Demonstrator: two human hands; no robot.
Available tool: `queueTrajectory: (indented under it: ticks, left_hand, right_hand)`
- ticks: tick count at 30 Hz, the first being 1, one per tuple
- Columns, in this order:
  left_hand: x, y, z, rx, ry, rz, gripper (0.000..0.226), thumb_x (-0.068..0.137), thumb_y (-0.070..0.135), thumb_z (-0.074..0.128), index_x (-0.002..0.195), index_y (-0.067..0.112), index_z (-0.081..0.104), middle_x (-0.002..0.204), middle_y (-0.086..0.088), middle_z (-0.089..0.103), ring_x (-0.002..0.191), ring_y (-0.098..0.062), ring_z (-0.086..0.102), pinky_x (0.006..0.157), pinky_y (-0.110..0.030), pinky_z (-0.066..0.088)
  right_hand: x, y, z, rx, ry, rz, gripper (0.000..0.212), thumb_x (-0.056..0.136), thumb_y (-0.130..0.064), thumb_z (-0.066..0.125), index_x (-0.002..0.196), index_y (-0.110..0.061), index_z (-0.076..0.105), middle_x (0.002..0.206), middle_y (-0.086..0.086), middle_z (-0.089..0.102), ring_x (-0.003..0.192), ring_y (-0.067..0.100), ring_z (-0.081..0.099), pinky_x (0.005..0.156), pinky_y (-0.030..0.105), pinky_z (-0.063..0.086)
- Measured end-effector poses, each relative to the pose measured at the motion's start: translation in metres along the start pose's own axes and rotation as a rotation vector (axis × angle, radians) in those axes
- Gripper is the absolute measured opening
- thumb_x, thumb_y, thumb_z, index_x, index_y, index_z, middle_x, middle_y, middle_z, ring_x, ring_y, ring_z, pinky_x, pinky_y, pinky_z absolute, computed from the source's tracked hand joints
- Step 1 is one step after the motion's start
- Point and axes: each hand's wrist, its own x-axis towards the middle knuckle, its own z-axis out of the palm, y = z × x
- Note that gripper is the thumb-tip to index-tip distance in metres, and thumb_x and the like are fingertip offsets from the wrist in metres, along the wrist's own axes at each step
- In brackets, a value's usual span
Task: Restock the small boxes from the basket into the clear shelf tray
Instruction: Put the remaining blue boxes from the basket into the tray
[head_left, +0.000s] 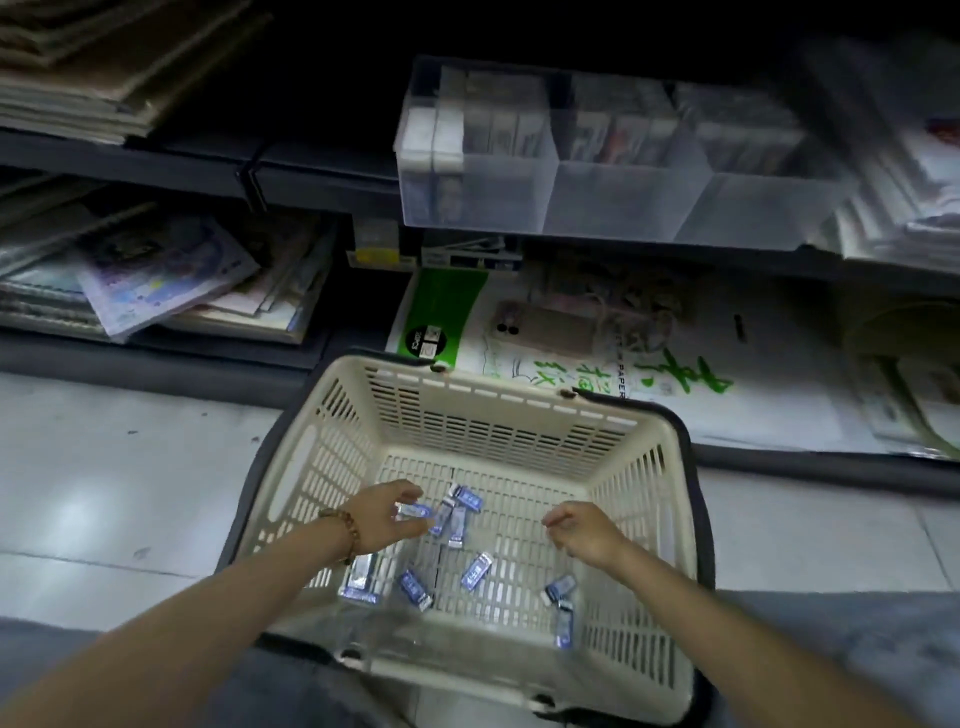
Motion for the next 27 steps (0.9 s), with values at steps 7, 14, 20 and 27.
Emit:
queueTrajectory:
  ticks: [7, 14, 20, 27]
  left_hand:
    - [0.037, -0.040, 0.064, 0.029, -0.167, -0.192, 0.047, 0.092, 0.026, 0.055, 0.131, 0.001, 0.047, 0.136, -0.013, 0.048, 0.126, -0.024, 0.045, 0.100, -0.025, 0.034]
    - [0.049, -0.055, 0.073, 0.094, -0.330, -0.202, 0.036, 0.094, 0.016, 0.052, 0.126, 0.000, 0.052, 0.129, -0.014, 0.055, 0.123, -0.026, 0.050, 0.103, -0.029, 0.038]
    - [0.050, -0.057, 0.083, 0.226, -0.378, -0.186, 0.030, 0.089, 0.011, 0.058, 0.118, 0.001, 0.060, 0.122, -0.015, 0.061, 0.115, -0.026, 0.056, 0.083, -0.020, 0.042]
    - [0.051, -0.057, 0.088, 0.327, -0.422, -0.178, 0.032, 0.088, 0.013, 0.061, 0.119, 0.008, 0.061, 0.124, -0.009, 0.060, 0.114, -0.021, 0.056, 0.089, -0.022, 0.043]
  right_hand:
    - [0.017, 0.048, 0.041, -0.075, -0.121, 0.151, 0.038, 0.086, -0.015, 0.066, 0.123, -0.006, 0.058, 0.133, 0.008, 0.054, 0.120, 0.020, 0.052, 0.090, 0.019, 0.039]
    - [0.020, 0.063, 0.051, -0.472, -0.179, 0.117, 0.043, 0.080, -0.020, 0.072, 0.119, -0.014, 0.056, 0.128, 0.009, 0.039, 0.113, 0.025, 0.050, 0.095, 0.027, 0.042]
    - [0.019, 0.061, 0.053, -0.614, -0.271, 0.153, 0.049, 0.080, -0.024, 0.071, 0.123, -0.010, 0.051, 0.128, 0.011, 0.044, 0.112, 0.026, 0.053, 0.090, 0.029, 0.043]
    - [0.018, 0.061, 0.061, -0.655, -0.361, 0.225, 0.039, 0.083, -0.019, 0.066, 0.063, -0.018, 0.032, 0.071, -0.001, 0.042, 0.068, 0.013, 0.047, 0.049, 0.023, 0.030]
